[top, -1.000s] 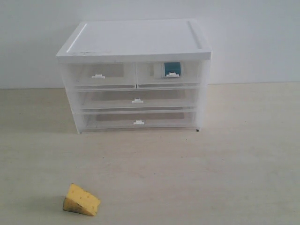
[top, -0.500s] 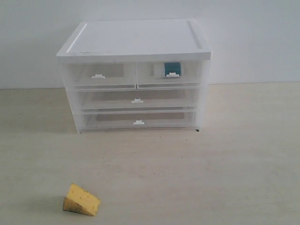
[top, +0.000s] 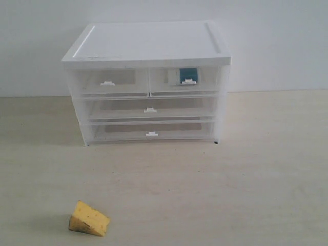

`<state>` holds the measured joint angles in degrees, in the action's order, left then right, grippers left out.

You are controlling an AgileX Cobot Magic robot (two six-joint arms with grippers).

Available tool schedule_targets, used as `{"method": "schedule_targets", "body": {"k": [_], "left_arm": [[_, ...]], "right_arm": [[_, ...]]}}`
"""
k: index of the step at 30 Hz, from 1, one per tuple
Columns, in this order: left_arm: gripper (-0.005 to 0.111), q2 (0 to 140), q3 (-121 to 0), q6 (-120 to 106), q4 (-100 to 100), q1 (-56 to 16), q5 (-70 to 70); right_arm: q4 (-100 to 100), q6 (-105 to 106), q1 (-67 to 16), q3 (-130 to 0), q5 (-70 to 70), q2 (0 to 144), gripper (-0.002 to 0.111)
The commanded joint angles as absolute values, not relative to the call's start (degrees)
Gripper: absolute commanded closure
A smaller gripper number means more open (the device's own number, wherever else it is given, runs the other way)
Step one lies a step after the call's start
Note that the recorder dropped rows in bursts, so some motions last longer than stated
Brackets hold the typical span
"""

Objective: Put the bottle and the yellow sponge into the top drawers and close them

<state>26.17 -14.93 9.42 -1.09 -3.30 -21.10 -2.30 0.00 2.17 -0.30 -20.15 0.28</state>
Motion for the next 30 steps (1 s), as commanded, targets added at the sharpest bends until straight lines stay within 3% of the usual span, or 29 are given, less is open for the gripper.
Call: {"method": "schedule_targets", "body": {"k": [1, 10, 30], "left_arm": [[0.102, 36.49, -18.23, 8.51, 1.32, -2.99, -22.47], [0.102, 53.35, -19.63, 7.91, 2.80, -5.32, -30.55], [0.102, 76.98, -19.63, -6.53, -13.67, -25.41, -56.31]], "right_arm": [[-2.22, 0.00, 2.30, 0.00, -19.60, 0.00, 0.108], [-2.22, 0.00, 2.30, 0.00, -19.60, 0.00, 0.108], [-2.22, 0.00, 2.30, 0.00, -19.60, 0.00, 0.108]]}}
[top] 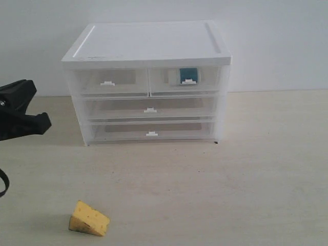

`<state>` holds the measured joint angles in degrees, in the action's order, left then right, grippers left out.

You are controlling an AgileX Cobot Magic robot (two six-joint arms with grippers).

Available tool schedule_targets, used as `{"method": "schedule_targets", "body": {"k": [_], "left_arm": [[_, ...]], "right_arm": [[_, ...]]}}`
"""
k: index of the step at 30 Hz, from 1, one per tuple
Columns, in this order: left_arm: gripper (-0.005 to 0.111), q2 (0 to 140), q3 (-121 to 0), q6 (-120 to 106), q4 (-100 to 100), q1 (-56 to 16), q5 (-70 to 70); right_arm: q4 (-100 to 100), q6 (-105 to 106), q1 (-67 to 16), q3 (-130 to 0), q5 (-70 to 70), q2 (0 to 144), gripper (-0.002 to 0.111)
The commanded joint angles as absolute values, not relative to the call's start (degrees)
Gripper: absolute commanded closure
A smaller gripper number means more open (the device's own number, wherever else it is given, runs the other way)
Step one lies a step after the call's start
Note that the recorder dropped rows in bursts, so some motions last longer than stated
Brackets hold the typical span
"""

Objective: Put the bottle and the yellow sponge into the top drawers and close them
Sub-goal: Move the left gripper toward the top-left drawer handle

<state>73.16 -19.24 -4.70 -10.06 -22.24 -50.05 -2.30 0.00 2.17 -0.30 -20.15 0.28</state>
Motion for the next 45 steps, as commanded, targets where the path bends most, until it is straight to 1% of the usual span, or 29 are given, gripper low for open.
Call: {"method": "schedule_targets", "body": {"k": [1, 5, 10, 20, 24, 26, 30, 33, 34, 45], "left_arm": [[0.102, 78.24, -19.67, -6.99, -14.49, -26.05, -57.46], [0.102, 83.16, -20.97, -9.28, -17.36, -28.46, -60.37], [0.102, 91.08, -26.20, -10.73, -18.80, -31.38, -61.26], [0.102, 100.54, -31.57, -10.47, -19.22, -31.81, -67.55], [0.102, 101.66, -32.08, -9.21, -18.43, -31.81, -67.27], [0.097, 101.90, -32.17, -8.56, -18.18, -31.81, -67.27], [0.075, 102.01, -32.17, -8.56, -15.97, -31.81, -67.27], [0.065, 102.01, -32.17, -8.56, -12.40, -31.81, -67.27], [0.063, 102.01, -32.17, -8.56, -11.33, -31.81, -67.27], [0.062, 102.67, -32.56, -8.56, -4.87, -31.81, -67.49]], "right_arm": [[-2.22, 0.00, 2.30, 0.00, -19.60, 0.00, 0.108], [-2.22, 0.00, 2.30, 0.00, -19.60, 0.00, 0.108], [-2.22, 0.00, 2.30, 0.00, -19.60, 0.00, 0.108], [-2.22, 0.00, 2.30, 0.00, -19.60, 0.00, 0.108], [-2.22, 0.00, 2.30, 0.00, -19.60, 0.00, 0.108], [-2.22, 0.00, 2.30, 0.00, -19.60, 0.00, 0.108], [-2.22, 0.00, 2.30, 0.00, -19.60, 0.00, 0.108], [-2.22, 0.00, 2.30, 0.00, -19.60, 0.00, 0.108], [-2.22, 0.00, 2.30, 0.00, -19.60, 0.00, 0.108], [-2.22, 0.00, 2.30, 0.00, -19.60, 0.00, 0.108]]}}
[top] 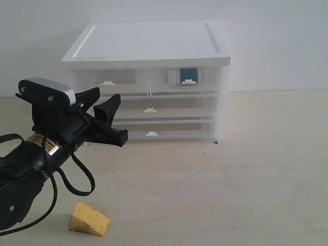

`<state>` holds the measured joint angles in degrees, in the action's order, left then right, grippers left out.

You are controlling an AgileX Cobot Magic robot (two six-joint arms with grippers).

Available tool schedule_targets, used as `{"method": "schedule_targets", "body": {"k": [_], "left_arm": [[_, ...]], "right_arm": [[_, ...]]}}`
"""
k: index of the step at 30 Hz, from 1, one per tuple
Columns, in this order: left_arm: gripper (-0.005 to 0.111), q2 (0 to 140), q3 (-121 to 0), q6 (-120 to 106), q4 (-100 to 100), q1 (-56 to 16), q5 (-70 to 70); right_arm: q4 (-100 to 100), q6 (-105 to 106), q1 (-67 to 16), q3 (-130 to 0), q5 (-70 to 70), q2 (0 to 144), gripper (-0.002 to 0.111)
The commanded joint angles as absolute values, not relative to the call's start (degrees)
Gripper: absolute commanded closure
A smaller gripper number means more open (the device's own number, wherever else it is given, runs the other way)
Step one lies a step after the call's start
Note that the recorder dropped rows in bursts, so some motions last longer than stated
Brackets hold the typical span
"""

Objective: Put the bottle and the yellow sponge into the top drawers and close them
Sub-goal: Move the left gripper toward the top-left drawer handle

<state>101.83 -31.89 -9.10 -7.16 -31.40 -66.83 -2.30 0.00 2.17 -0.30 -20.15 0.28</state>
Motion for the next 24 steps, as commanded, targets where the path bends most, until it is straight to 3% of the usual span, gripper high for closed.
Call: {"method": "schedule_targets", "body": {"k": [1, 6, 8, 16, 24], "left_arm": [[0.060, 103.08, -32.82, -8.56, -4.72, -31.81, -67.49], [0.030, 104.72, -35.25, -8.56, -4.72, -31.81, -67.22], [0.023, 105.37, -36.33, -8.56, -5.12, -31.81, -65.86], [0.025, 108.92, -39.52, -10.35, -20.47, -31.81, -67.55], [0.026, 112.80, -41.48, -10.35, -22.06, -32.04, -69.96]], "right_arm": [[-2.22, 0.00, 2.30, 0.00, -19.60, 0.00, 0.108], [-2.22, 0.00, 2.30, 0.00, -19.60, 0.00, 0.108], [-2.22, 0.00, 2.30, 0.00, -19.60, 0.00, 0.108], [-2.22, 0.00, 2.30, 0.00, -19.47, 0.00, 0.108], [-2.22, 0.00, 2.30, 0.00, -19.47, 0.00, 0.108]]}}
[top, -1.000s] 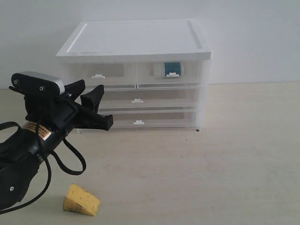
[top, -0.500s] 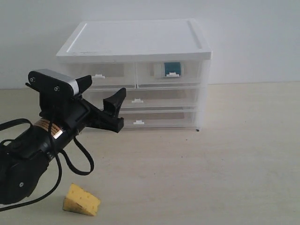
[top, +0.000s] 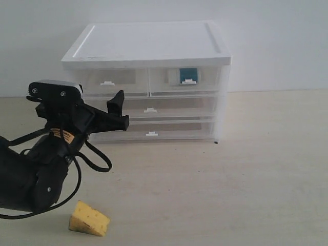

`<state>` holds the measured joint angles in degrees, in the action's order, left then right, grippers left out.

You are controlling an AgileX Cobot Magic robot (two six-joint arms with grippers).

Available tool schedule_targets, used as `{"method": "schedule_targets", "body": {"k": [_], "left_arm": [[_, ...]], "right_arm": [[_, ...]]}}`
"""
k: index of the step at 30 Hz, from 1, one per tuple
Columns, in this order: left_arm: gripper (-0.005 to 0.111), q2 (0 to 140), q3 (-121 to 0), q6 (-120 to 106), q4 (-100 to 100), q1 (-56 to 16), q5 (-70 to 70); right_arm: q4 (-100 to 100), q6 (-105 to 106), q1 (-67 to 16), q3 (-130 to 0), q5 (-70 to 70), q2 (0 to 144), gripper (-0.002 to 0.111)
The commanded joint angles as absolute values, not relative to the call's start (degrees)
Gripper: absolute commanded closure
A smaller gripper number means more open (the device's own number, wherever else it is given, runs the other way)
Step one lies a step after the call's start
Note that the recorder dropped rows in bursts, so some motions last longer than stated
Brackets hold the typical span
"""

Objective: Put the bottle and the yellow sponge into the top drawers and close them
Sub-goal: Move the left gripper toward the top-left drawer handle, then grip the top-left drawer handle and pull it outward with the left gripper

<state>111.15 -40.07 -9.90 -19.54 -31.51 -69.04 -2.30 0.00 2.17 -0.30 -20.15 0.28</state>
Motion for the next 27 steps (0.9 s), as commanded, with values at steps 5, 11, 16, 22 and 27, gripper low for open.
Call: {"method": "schedule_targets", "body": {"k": [5, 11, 16, 22, 27], "left_arm": [[0.027, 113.75, -43.04, -10.35, -22.07, -32.04, -69.96], [0.027, 113.75, -45.51, -11.38, -24.50, -32.04, -69.96], [0.027, 114.32, -47.25, -11.59, -25.12, -31.73, -69.96], [0.027, 116.69, -49.33, -13.07, -25.12, -31.73, -69.96], [0.027, 118.37, -50.23, -13.07, -26.22, -31.73, -69.96]], "right_arm": [[-2.22, 0.00, 2.30, 0.00, -19.47, 0.00, 0.108], [-2.22, 0.00, 2.30, 0.00, -19.47, 0.00, 0.108], [-2.22, 0.00, 2.30, 0.00, -19.47, 0.00, 0.108], [-2.22, 0.00, 2.30, 0.00, -19.47, 0.00, 0.108], [-2.22, 0.00, 2.30, 0.00, -19.47, 0.00, 0.108]]}}
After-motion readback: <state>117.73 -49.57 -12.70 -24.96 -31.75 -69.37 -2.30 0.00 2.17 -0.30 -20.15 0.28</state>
